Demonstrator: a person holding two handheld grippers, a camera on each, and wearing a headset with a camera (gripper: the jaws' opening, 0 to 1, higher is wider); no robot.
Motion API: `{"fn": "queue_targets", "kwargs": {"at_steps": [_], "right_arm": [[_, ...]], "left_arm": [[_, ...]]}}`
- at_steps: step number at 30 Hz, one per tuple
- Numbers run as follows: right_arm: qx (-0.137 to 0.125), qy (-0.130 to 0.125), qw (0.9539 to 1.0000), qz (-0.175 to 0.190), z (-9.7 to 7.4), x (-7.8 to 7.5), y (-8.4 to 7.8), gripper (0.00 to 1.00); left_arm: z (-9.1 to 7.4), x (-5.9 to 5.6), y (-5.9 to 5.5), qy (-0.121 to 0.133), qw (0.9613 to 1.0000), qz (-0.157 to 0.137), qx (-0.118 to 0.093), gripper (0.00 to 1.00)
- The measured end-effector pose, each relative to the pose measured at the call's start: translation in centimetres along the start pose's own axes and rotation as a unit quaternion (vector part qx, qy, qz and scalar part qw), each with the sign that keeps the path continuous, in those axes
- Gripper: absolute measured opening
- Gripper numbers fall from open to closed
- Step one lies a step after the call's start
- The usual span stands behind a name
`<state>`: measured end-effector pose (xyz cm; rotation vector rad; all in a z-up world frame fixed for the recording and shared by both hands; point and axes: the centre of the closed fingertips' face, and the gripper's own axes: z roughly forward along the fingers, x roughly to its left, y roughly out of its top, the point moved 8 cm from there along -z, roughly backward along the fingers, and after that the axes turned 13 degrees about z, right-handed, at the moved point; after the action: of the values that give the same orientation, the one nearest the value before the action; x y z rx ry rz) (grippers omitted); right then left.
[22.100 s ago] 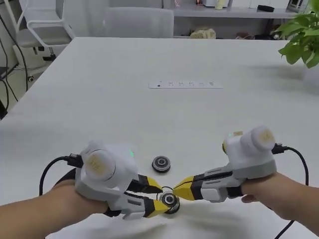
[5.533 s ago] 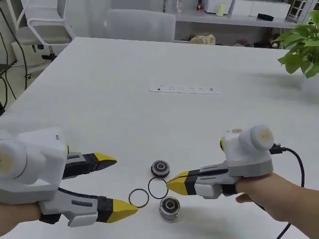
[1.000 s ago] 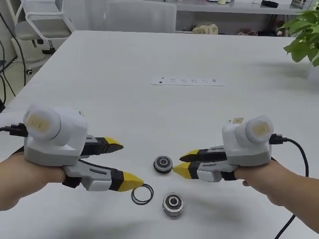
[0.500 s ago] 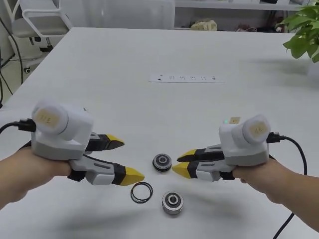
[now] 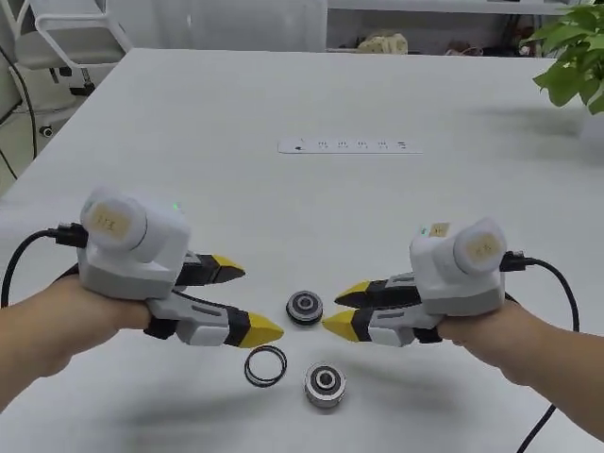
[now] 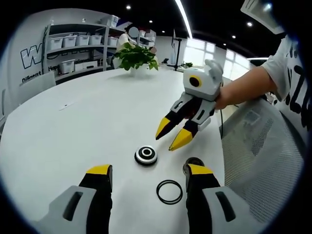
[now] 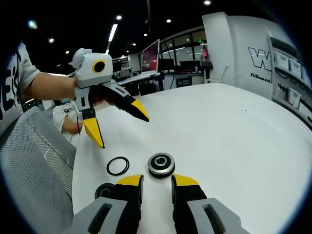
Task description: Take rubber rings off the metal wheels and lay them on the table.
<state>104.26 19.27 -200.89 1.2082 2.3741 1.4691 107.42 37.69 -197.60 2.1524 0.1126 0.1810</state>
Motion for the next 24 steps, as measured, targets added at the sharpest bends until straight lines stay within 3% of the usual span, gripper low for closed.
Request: {"fn": "queue_targets", "kwargs": {"at_steps": [24], "right_arm": [[0.004,-0.005,1.0,-0.004,0.9,-0.4,-0.6,0.23]], "left_arm": [[2.7,0.8,0.3,-0.011,0.9999,-0.004,-0.001,0.47]]}}
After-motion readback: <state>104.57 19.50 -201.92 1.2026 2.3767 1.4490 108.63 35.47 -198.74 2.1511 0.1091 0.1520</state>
